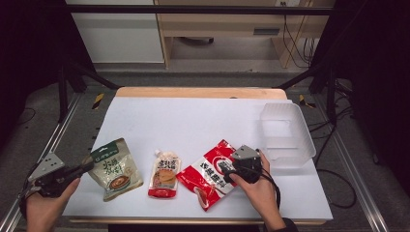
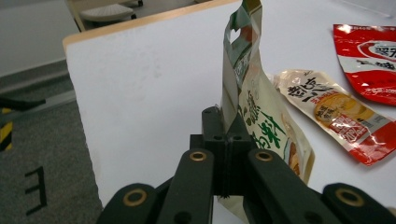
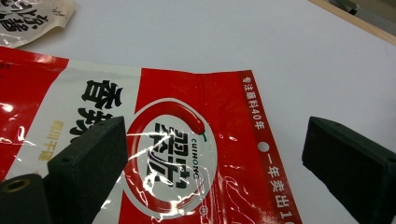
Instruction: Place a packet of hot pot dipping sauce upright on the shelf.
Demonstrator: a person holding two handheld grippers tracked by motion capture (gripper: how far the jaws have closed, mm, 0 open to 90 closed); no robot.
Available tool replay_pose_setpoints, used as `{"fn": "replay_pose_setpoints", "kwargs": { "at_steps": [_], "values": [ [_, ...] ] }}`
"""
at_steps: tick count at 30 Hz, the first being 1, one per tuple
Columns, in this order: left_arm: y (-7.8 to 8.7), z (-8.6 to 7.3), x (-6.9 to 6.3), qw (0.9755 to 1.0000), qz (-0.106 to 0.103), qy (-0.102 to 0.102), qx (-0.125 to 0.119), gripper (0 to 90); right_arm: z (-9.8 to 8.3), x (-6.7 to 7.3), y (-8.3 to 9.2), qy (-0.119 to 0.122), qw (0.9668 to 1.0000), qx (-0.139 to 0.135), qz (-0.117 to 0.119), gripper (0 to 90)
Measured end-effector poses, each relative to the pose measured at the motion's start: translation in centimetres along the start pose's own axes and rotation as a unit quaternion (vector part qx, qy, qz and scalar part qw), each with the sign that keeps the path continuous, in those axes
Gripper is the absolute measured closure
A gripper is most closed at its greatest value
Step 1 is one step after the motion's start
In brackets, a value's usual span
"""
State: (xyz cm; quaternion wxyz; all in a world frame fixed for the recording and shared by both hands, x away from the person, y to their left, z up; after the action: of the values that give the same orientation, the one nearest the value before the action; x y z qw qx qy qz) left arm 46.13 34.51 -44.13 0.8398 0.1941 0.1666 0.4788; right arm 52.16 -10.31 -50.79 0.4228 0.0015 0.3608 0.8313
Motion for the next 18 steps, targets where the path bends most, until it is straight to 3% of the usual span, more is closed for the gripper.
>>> {"fn": "replay_pose_setpoints", "kwargs": {
  "at_steps": [9,13,16,18],
  "values": [
    [0.6,1.6,-1.8,0.9992,-0.023,-0.032,0.011,90.0,0.1,0.1,0.0,-0.001,1.0,0.001,-0.006,7.9],
    [0.6,2.5,-2.5,0.9977,-0.034,-0.055,0.024,90.0,0.1,0.0,0.2,-0.004,0.9999,0.002,-0.01,7.9],
    [0.7,3.3,-2.5,0.9963,-0.034,-0.072,0.032,90.0,0.4,0.2,0.4,-0.012,0.9999,-0.001,0.0,8.2],
    [0.9,4.0,-2.6,0.9957,-0.044,-0.074,0.033,90.0,0.6,0.4,0.5,-0.011,0.9999,-0.002,0.002,8.4]
  ]
}}
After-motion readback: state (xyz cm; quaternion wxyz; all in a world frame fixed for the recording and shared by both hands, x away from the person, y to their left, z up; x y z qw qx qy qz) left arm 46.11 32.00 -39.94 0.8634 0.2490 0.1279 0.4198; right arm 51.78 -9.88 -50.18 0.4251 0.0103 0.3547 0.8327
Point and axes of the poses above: each handheld gripper's, and its own axes: y roughly backward along the jaws, z roughly out of its top, x roughly to its left, the point moved 9 cm from there along -y, roughly forward along the jaws, and after that the axes turned 9 degrees about y, right-handed, at the moved point
